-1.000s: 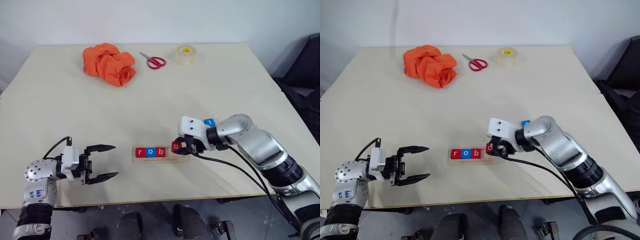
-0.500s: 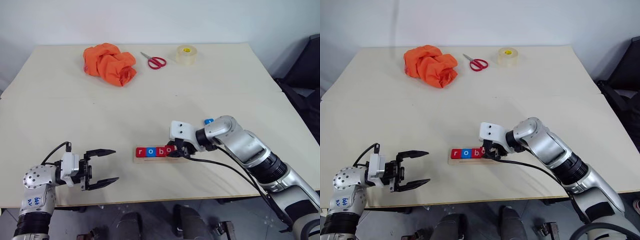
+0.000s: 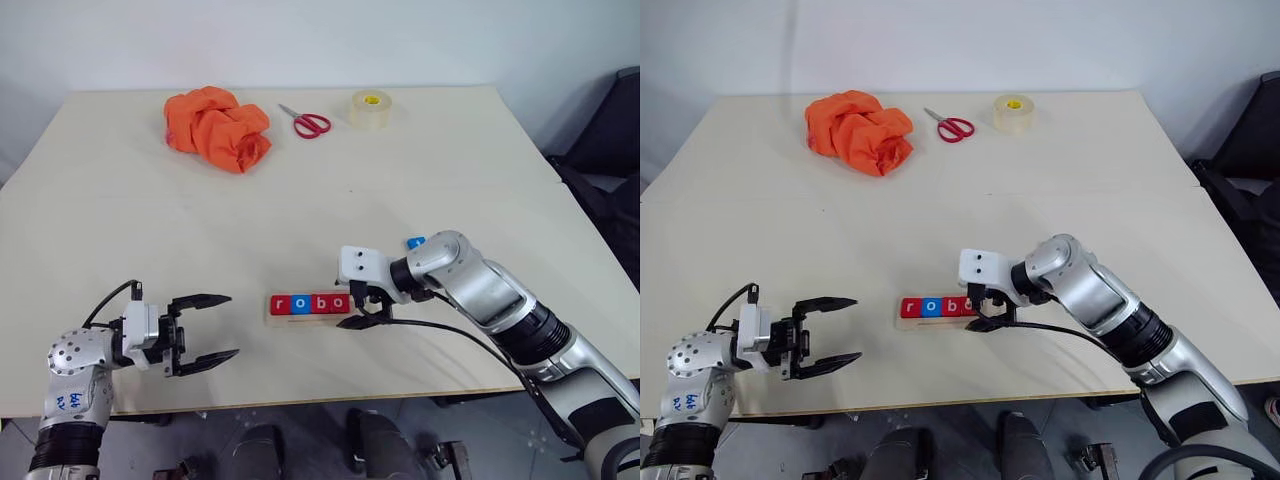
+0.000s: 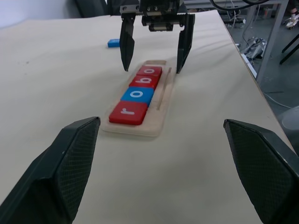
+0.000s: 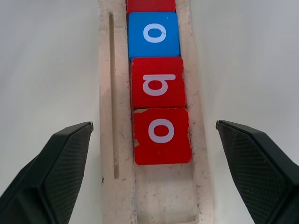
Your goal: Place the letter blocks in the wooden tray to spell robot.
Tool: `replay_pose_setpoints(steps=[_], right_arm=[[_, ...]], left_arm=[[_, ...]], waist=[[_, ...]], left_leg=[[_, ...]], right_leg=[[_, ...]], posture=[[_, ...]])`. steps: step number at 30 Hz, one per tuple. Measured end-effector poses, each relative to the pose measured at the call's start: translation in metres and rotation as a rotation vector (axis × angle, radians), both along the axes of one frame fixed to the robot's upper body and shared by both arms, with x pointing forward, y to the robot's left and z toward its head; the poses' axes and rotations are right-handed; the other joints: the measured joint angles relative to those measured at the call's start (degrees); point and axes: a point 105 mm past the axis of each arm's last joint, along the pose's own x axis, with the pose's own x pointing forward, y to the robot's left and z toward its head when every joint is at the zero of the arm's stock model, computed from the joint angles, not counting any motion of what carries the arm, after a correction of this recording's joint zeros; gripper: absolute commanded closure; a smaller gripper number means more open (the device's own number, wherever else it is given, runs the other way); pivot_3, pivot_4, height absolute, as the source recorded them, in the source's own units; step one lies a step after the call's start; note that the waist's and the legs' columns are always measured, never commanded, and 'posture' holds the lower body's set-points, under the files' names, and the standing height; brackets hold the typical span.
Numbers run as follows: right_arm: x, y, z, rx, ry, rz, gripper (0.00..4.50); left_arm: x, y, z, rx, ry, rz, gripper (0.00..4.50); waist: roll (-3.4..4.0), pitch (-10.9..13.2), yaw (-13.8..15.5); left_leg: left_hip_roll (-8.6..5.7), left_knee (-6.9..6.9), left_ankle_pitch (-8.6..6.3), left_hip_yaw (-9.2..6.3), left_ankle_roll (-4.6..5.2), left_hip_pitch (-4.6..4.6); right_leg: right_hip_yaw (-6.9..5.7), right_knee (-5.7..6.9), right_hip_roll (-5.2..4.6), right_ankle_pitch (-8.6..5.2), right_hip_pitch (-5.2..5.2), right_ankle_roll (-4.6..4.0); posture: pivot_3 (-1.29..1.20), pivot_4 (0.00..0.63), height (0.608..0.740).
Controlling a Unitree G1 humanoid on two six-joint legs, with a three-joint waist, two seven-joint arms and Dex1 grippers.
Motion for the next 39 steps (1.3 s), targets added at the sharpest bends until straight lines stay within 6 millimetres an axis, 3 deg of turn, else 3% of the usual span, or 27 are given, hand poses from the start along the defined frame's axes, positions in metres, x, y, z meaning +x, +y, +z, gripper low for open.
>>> replay_pose_setpoints(steps=[4, 8, 14, 20, 24, 28, 32, 36, 39], right_arm=[[0.002, -0.004, 0.012, 0.076, -0.025, -0.025, 0.05], [0.008, -0.020, 0.026, 0.213, -0.074, -0.133, 0.05], [0.020, -0.096, 0.029, 0.368, -0.151, -0.510, 0.05], [-0.011, -0.139, 0.028, 0.464, -0.156, -0.687, 0.05], [-0.038, -0.170, 0.020, 0.439, -0.157, -0.822, 0.05], [-0.051, -0.177, 0.021, 0.442, -0.156, -0.871, 0.05], [-0.051, -0.178, 0.025, 0.451, -0.170, -0.892, 0.05], [-0.037, -0.180, 0.028, 0.499, -0.202, -0.935, 0.05], [-0.007, -0.173, 0.021, 0.583, -0.215, -0.987, 0.05]], left_arm=[[0.004, -0.002, 0.003, -0.004, -0.011, -0.006, 0.00], [0.006, -0.001, 0.003, -0.006, -0.008, -0.008, 0.00], [0.014, -0.001, 0.005, -0.013, -0.008, 0.000, 0.00], [0.026, -0.006, 0.008, -0.031, -0.011, -0.009, 0.00], [0.029, -0.006, 0.008, -0.031, -0.003, -0.025, 0.00], [0.031, -0.005, 0.007, -0.031, 0.008, -0.037, 0.00], [0.032, -0.003, 0.009, -0.018, 0.005, -0.055, 0.00], [0.034, -0.001, 0.010, -0.017, 0.008, -0.048, 0.00], [0.033, -0.002, 0.011, -0.014, 0.005, -0.051, 0.00]], waist=[[0.00, 0.00, 0.04], [-0.01, 0.00, 0.10], [-0.01, -0.01, 1.09], [-0.01, -0.01, 1.38], [-0.01, -0.01, 1.65], [-0.01, -0.01, 1.33], [-0.01, -0.01, 1.38], [-0.04, -0.03, 1.39], [-0.08, -0.05, 1.05]], left_leg=[[0.00, -0.01, 0.00, 0.00, 0.00, 0.00], [-0.01, 0.00, -0.01, 0.01, -0.01, -0.01], [-0.04, -0.01, -0.01, 0.01, -0.01, 0.00], [0.00, -0.01, -0.01, 0.02, -0.01, 0.03], [-0.01, -0.02, 0.00, 0.00, -0.01, 0.04], [-0.01, 0.04, 0.01, 0.01, 0.01, 0.10], [0.00, 0.03, 0.04, -0.02, 0.03, 0.12], [-0.01, 0.04, 0.04, -0.02, 0.03, 0.11], [-0.01, 0.05, 0.04, 0.00, 0.03, 0.11]], right_leg=[[-0.01, 0.00, 0.00, 0.00, 0.00, 0.00], [-0.01, -0.02, -0.01, 0.00, 0.02, 0.01], [-0.02, -0.05, -0.01, 0.01, 0.03, 0.02], [0.01, -0.04, 0.06, 0.01, 0.04, 0.02], [0.01, -0.05, 0.06, 0.01, 0.08, 0.03], [0.05, -0.04, 0.07, 0.04, 0.11, 0.08], [0.05, -0.01, 0.08, 0.04, 0.12, 0.07], [0.05, -0.03, 0.08, 0.04, 0.13, 0.07], [0.06, 0.00, 0.08, 0.05, 0.11, 0.07]], posture=[[0.00, 0.150, 0.740], [0.00, 0.150, 0.740], [0.00, 0.150, 0.740], [0.00, 0.150, 0.740], [0.00, 0.150, 0.740], [0.00, 0.150, 0.740], [0.00, 0.150, 0.740], [0.00, 0.150, 0.740], [0.00, 0.150, 0.740]])
